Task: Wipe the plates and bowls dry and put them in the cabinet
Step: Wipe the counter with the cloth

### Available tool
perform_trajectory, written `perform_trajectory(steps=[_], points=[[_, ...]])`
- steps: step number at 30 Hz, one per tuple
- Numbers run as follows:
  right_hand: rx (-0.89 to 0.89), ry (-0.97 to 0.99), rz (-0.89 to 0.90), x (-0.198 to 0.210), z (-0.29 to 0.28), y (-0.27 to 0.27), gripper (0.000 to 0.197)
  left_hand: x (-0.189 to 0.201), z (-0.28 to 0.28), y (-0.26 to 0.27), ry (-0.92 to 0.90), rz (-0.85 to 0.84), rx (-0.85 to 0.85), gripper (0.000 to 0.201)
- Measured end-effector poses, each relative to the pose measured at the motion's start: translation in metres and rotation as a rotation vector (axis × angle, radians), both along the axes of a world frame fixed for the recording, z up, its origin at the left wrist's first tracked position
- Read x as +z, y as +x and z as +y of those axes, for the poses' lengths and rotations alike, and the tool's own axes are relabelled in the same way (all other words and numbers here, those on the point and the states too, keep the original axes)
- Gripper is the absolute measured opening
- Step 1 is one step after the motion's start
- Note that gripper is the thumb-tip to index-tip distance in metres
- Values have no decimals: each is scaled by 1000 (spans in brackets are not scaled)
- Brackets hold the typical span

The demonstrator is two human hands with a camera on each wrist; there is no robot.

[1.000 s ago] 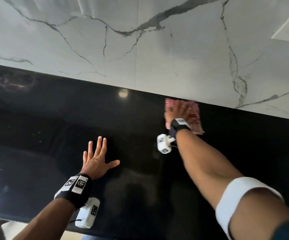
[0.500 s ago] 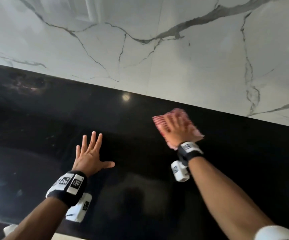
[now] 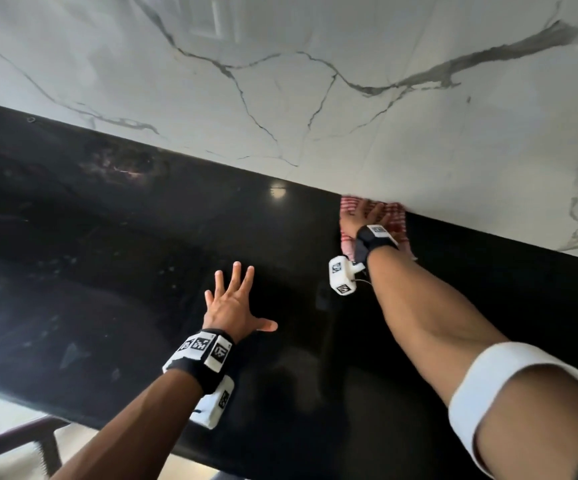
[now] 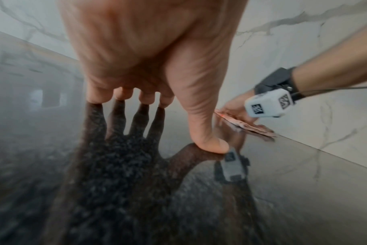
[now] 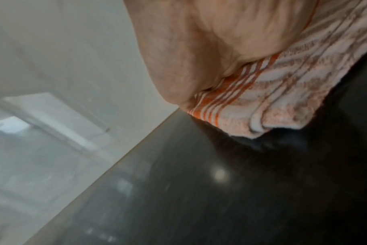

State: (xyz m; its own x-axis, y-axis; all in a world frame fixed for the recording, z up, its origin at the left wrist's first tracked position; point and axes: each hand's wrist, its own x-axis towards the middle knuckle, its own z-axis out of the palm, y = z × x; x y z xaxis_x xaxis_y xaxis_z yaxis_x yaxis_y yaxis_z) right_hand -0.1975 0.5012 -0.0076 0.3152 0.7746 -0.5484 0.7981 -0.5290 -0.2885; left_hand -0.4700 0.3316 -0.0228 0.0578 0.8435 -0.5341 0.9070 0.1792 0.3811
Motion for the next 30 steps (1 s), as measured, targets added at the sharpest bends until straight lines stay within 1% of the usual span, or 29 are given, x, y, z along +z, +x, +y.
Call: perform_trajectory(steps=[3,5,7,10,12,14,16,18,20,24,26,28,30], points=[[254,30,46,-6,8,-75,75,-1,0,-2,17,-11,-3,136],[333,-6,32,-11,2,-115,73,-2,1,-3,26,-14,-12,136],[393,-18,-5,-10,-14,-135,67,-2,-1,-4,40,-23,-21,135],[497,-20,-24,-3,-49,-131,65,-1,-5,-8,56,-46,-44,128],[566,-13,-28,-2,-83,-125,65,1,-4,-16,65,-80,-46,115],[628,15,-45,-7,-123,-119,64,2,1,-32,106,-69,-31,102],[690,38,-75,-13,-162,-109,63,2,8,-52,131,4,-8,99],[724,44,-99,-15,-179,-91,60,2,15,-66,89,50,14,103],[715,29,-111,-15,-168,-74,57,2,18,-72,38,53,6,106],[561,9,-115,-12,-104,-59,61,0,15,-75,44,51,-37,105],[473,12,-106,-12,-71,-69,61,-1,14,-76,47,70,-58,104],[420,-7,-109,-12,-40,-90,64,-2,14,-77,40,89,-76,103],[377,-18,-75,-11,-14,-113,64,-2,14,-77,32,87,-80,102]])
